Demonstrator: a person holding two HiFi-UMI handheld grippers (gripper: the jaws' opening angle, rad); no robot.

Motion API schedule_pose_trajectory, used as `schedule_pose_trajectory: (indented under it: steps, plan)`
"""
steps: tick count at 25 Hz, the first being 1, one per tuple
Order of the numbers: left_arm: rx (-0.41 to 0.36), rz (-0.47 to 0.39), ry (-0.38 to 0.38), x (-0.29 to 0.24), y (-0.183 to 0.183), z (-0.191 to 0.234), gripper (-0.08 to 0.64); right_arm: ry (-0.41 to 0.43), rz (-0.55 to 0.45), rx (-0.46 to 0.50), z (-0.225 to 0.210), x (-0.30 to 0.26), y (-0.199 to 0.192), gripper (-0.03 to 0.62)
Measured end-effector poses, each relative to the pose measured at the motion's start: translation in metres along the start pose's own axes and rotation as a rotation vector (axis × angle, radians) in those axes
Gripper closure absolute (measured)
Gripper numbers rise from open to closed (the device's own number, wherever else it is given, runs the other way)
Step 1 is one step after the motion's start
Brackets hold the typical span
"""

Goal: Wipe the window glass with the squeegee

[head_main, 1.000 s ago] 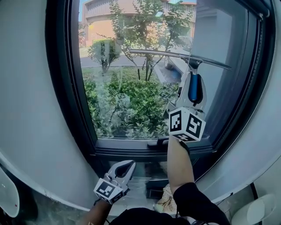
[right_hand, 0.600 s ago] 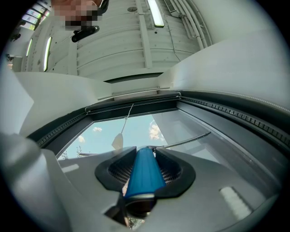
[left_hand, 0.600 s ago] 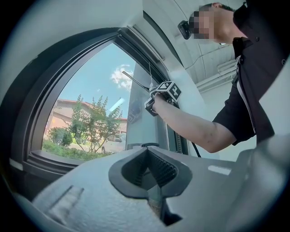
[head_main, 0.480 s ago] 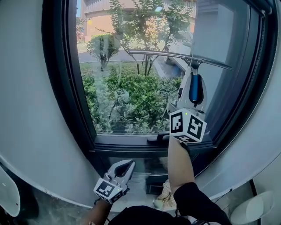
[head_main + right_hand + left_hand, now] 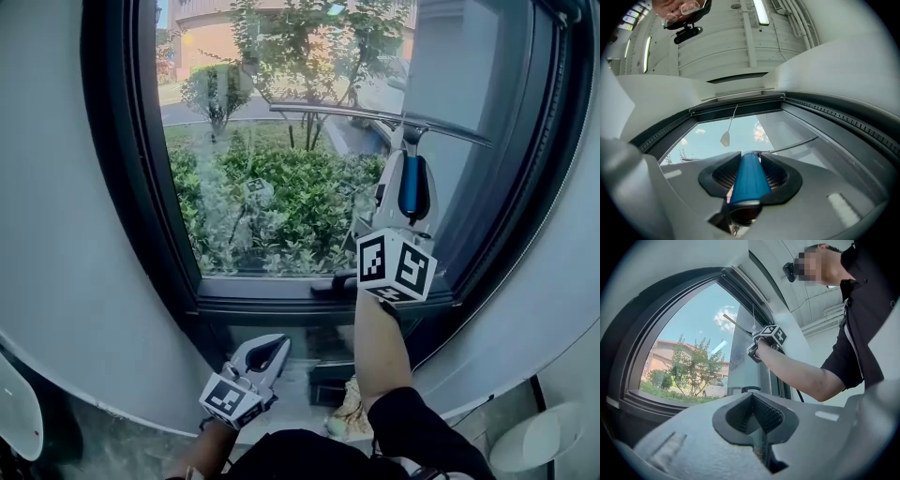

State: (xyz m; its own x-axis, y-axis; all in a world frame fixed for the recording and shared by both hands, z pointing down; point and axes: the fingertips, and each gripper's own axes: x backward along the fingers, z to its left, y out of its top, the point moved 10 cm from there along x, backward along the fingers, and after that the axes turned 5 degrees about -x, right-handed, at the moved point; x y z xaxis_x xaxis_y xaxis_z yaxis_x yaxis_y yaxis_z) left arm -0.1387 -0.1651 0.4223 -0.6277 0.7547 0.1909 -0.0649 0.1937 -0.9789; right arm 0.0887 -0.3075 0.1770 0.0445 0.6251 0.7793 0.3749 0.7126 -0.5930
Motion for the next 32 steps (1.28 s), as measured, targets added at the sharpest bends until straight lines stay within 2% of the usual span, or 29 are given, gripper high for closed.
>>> schedule_pose_trajectory:
  steps: [14, 32]
  plan:
    - [-0.026, -0.001, -0.001, 0.001, 0.002, 0.0, 0.558, -0.001, 0.042, 0.005, -0.001, 0.025, -0.014, 0.46]
    - [-0.002, 0.018, -0.023, -0.002, -0.006, -0.012, 0.558, 0.003, 0.092, 0.027, -0.006, 0.051, -0.025, 0.459]
